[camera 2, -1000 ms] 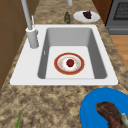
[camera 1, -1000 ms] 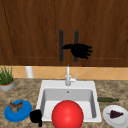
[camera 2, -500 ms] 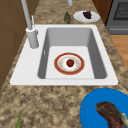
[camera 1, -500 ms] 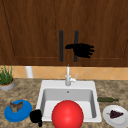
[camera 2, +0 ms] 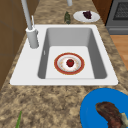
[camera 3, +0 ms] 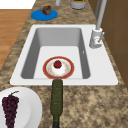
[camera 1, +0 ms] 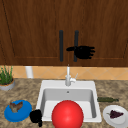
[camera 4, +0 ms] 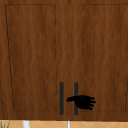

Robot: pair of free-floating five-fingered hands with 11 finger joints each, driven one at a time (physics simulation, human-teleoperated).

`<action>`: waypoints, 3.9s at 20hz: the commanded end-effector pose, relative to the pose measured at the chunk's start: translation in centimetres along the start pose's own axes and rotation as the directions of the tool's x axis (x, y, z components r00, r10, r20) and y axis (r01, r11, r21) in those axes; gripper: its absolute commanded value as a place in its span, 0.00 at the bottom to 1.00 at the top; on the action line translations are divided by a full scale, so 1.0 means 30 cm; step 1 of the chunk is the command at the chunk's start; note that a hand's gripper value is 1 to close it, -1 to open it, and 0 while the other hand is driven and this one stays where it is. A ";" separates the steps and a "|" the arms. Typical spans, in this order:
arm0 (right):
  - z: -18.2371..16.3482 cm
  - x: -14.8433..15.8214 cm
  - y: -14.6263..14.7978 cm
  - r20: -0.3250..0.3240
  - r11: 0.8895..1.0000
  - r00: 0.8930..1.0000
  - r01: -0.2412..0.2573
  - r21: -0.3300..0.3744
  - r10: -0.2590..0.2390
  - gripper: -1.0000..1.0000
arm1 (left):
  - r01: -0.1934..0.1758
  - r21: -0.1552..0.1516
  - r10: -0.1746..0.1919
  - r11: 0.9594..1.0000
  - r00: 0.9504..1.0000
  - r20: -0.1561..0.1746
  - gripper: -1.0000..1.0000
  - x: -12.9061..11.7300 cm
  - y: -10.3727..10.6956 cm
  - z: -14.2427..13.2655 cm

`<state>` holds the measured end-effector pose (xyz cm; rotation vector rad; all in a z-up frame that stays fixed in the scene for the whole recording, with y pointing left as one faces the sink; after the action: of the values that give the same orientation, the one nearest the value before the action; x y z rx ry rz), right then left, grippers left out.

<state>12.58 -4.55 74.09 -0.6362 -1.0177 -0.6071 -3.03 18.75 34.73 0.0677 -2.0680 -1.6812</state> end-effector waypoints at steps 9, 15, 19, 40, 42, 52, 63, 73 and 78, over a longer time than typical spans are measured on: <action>-0.215 -0.022 0.267 0.044 0.999 0.999 0.026 -0.043 -0.024 1.00 | 0.000 0.000 0.000 1.000 1.000 0.000 0.50 0.000 0.000 0.000; -0.329 -0.026 0.305 0.004 0.997 0.998 0.068 -0.046 -0.068 1.00 | 0.000 0.000 0.000 1.000 1.000 0.000 0.50 0.000 0.000 0.000; -0.391 -0.031 0.302 -0.013 0.998 0.998 0.054 0.017 -0.054 1.00 | 0.000 0.000 0.000 1.000 1.000 0.000 0.50 0.000 0.000 0.000; -0.017 -0.054 -0.043 -0.015 1.000 1.000 0.021 0.014 -0.021 0.00 | 0.000 0.000 0.000 1.000 1.000 0.000 0.50 0.000 0.000 0.000; 0.022 -0.047 -0.041 -0.017 1.000 1.000 0.024 0.003 -0.024 0.00 | 0.000 0.000 0.000 1.000 1.000 0.000 0.50 0.000 0.000 0.000; -0.039 0.006 0.189 0.028 0.984 0.992 0.122 -0.128 -0.119 0.00 | 0.000 0.000 0.000 1.000 1.000 0.000 0.50 0.000 0.000 0.000; -0.302 -0.040 0.448 0.013 0.989 0.996 0.094 -0.112 -0.093 0.00 | 0.000 0.000 0.000 1.000 1.000 0.000 0.50 0.000 0.000 0.000; -0.433 -0.044 0.556 -0.014 0.987 0.995 0.092 -0.128 -0.095 1.00 | 0.000 0.000 0.000 1.000 1.000 0.000 0.50 0.000 0.000 0.000; -0.452 -0.064 0.531 -0.019 0.976 0.992 0.120 -0.181 -0.126 1.00 | 0.000 0.000 0.000 1.000 1.000 0.000 0.50 0.000 0.000 0.000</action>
<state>27.90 -3.53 65.16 -0.7186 -1.0249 -0.8504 -3.03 18.75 34.73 0.0677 -2.0680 -1.6812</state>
